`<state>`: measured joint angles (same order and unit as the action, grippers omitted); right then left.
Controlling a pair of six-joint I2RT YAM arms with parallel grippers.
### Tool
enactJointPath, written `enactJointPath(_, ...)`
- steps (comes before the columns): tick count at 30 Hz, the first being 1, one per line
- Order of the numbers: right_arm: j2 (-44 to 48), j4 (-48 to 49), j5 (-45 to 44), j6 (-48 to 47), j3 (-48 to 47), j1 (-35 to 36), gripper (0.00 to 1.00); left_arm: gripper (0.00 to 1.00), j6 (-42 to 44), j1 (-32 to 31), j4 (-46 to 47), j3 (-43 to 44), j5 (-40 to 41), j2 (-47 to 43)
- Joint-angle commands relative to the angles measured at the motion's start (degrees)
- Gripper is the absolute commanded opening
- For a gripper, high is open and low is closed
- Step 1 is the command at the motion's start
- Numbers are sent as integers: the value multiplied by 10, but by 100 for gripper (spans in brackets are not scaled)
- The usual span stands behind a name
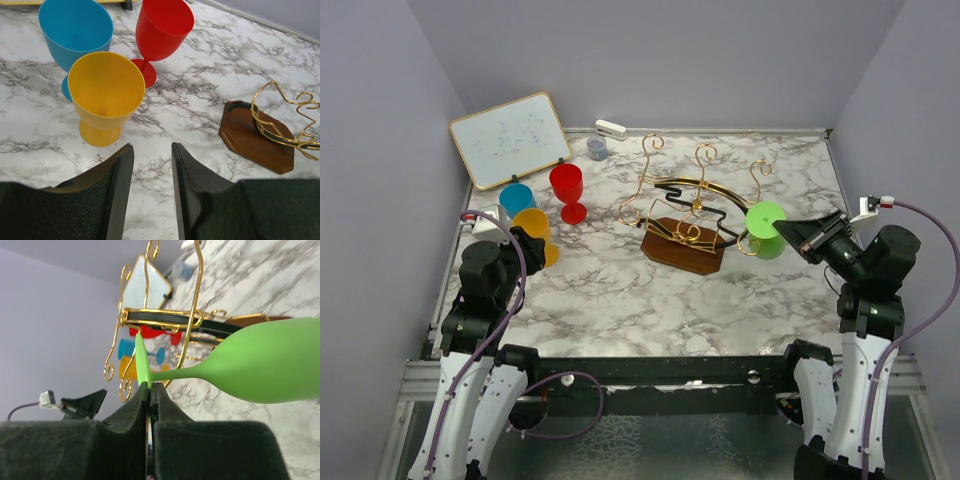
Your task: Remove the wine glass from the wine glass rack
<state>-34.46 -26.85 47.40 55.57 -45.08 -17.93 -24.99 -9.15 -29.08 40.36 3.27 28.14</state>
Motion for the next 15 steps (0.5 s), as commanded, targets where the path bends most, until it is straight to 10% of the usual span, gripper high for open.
enactJointPath(1,31,-65,-156,-70,-80,3,1,39,-4,-3,12,-5,-1,2)
enactJointPath(7,9,-75,-225,-199,-180,3,1,39,-4,-3,14,-5,-3,2)
enactJointPath(15,-104,65,-2,-245,-311,38,1,39,-5,-3,15,-6,-5,5)
